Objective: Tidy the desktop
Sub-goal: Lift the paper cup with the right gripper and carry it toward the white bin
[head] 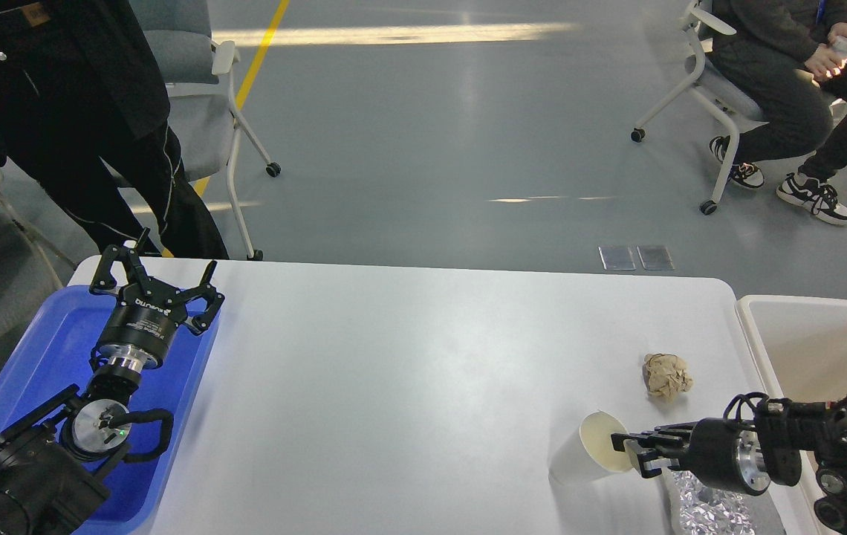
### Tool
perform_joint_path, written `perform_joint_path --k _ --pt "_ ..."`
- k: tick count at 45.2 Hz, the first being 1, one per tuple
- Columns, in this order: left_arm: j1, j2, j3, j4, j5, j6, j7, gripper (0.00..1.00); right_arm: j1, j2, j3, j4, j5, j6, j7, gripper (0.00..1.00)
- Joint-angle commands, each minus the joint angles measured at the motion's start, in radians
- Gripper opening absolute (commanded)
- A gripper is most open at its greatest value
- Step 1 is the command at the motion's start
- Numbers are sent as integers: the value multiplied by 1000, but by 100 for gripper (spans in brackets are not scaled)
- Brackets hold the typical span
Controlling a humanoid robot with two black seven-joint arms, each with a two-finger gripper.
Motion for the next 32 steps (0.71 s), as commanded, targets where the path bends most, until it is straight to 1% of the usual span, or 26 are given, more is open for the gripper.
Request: perform_joint_path --k 1,8,13,23,32 --pt "0 0 0 0 0 1 0 100 41 -66 14 53 27 7 0 0" --pt "0 0 0 0 0 1 0 100 149 -175 6 113 102 22 0 0" --pt "0 0 0 0 0 1 0 100 247 -239 9 151 184 74 9 0" --pt "0 0 0 0 0 1 0 100 429 -316 17 177 334 190 11 0" --pt "0 0 0 0 0 1 0 100 529 -366 18 179 403 205 9 0"
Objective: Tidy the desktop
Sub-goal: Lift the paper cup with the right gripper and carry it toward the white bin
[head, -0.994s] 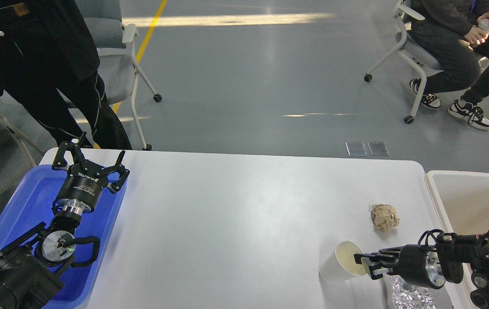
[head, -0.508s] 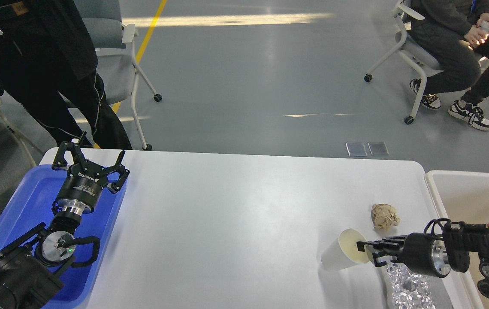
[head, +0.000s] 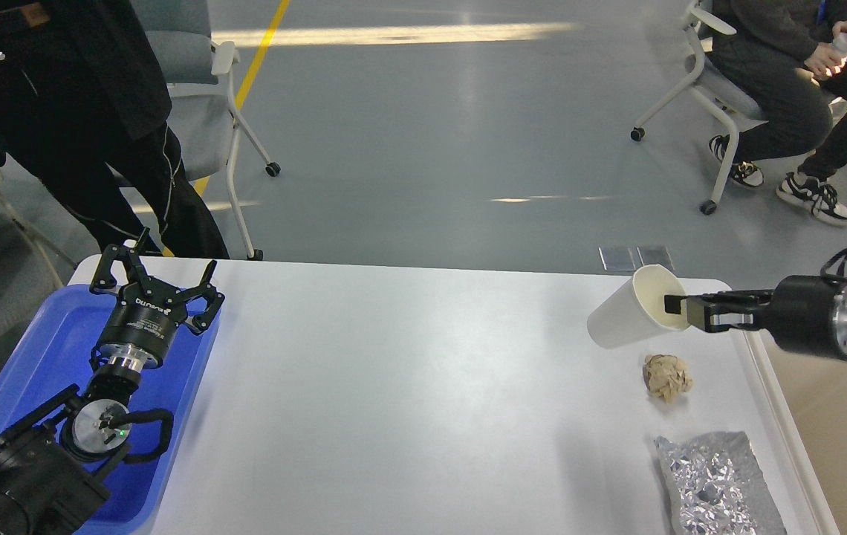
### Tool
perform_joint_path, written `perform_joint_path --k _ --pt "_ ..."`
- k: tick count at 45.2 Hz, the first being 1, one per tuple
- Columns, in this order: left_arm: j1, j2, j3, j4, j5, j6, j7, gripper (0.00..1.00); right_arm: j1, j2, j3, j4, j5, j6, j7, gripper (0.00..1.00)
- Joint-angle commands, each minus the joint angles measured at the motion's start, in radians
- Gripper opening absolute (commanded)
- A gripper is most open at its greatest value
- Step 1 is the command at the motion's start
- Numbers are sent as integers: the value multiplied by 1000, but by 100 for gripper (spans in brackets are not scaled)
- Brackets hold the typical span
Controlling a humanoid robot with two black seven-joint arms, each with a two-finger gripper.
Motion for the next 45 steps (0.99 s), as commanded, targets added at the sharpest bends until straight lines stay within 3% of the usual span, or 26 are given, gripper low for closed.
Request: perform_joint_path --k 1,22,38,45 --pt "0 0 0 0 0 0 0 100 147 -83 4 16 111 48 2 0" --pt "0 0 0 0 0 0 0 100 167 -178 27 -18 177 23 5 0" --pt "0 0 0 0 0 0 0 100 -26 -210 8 -90 445 -228 6 0" --pt "0 0 0 0 0 0 0 100 -152 -194 8 -184 580 -313 63 0"
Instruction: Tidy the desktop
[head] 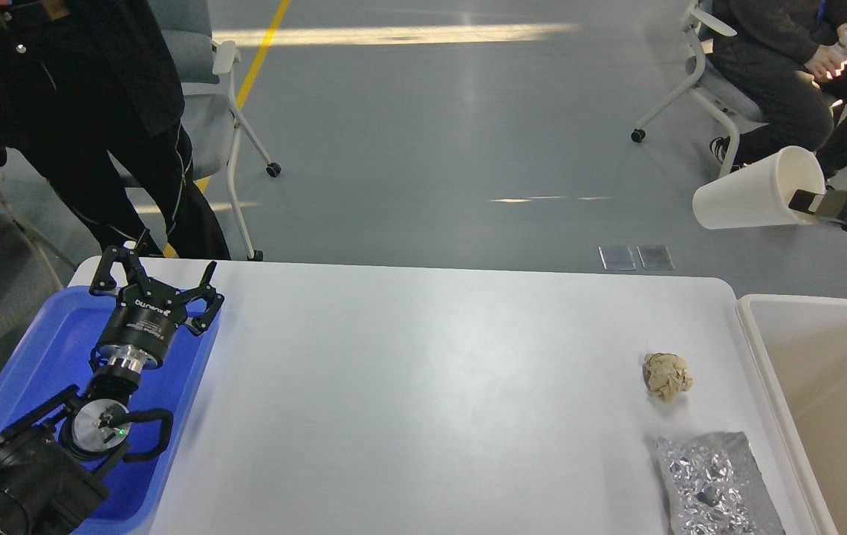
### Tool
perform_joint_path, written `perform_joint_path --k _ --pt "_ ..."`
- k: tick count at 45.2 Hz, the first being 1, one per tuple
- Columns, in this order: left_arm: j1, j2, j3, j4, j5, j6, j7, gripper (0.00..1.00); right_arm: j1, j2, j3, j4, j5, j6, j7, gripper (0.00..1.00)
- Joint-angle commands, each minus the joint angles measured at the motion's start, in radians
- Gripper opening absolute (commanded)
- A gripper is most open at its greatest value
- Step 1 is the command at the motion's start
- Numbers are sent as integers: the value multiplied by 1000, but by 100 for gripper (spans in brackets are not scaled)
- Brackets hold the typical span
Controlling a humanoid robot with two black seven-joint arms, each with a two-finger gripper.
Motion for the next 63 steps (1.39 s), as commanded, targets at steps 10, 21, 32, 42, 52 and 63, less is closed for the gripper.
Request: perform_joint_path --k 10,21,32,42,52,63 --pt "0 0 0 0 0 0 0 100 -258 36 0 -231 497 -139 124 0" --pt "0 0 0 0 0 -2 0 100 -372 120 1 -383 690 -130 173 0" --pt "0 0 0 0 0 0 0 100 -481 266 10 -561 723 -133 175 0" --pt "0 0 0 0 0 0 0 100 -544 427 10 -818 721 -132 166 0" --pt "0 0 0 0 0 0 0 100 -571 560 12 -1010 723 -125 169 0" --pt "0 0 0 0 0 0 0 100 -588 741 -2 -1285 721 -125 163 0"
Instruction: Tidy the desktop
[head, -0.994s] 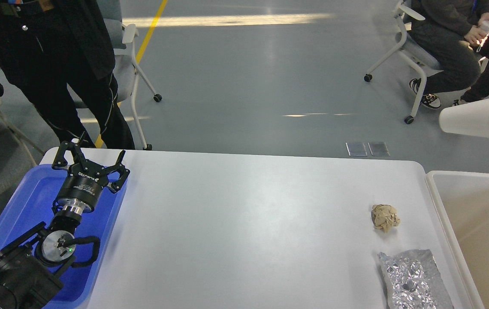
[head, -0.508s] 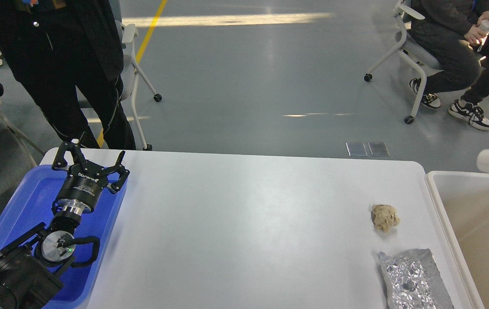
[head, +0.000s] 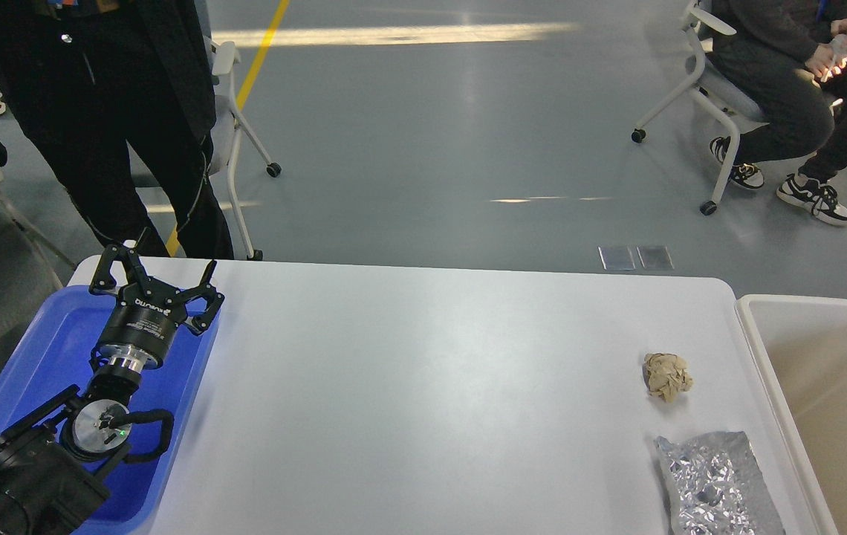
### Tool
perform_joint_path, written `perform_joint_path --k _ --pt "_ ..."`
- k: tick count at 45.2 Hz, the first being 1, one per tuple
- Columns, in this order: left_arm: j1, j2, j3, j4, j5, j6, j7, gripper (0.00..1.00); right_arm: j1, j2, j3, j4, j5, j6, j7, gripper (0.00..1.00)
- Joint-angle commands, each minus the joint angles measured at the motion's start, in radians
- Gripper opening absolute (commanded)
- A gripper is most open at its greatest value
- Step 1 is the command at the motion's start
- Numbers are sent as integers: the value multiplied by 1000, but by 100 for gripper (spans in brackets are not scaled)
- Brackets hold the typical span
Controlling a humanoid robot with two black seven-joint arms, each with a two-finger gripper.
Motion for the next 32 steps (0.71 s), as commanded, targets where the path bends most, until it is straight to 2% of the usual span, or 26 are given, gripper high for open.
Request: perform_joint_path --k 1,7,14,19,32 --pt "0 0 0 0 0 0 0 100 -23 199 -15 -303 3 4 -4 0" --pt "0 0 0 0 0 0 0 100 -23 274 -17 -394 0 4 -9 0" --pt "0 0 0 0 0 0 0 100 -23 305 -12 -404 1 -6 -56 0" --pt "0 0 0 0 0 0 0 100 -23 320 -5 -411 3 -14 -73 0" --pt "0 0 0 0 -2 0 0 100 -23 349 3 -449 3 -19 -81 0"
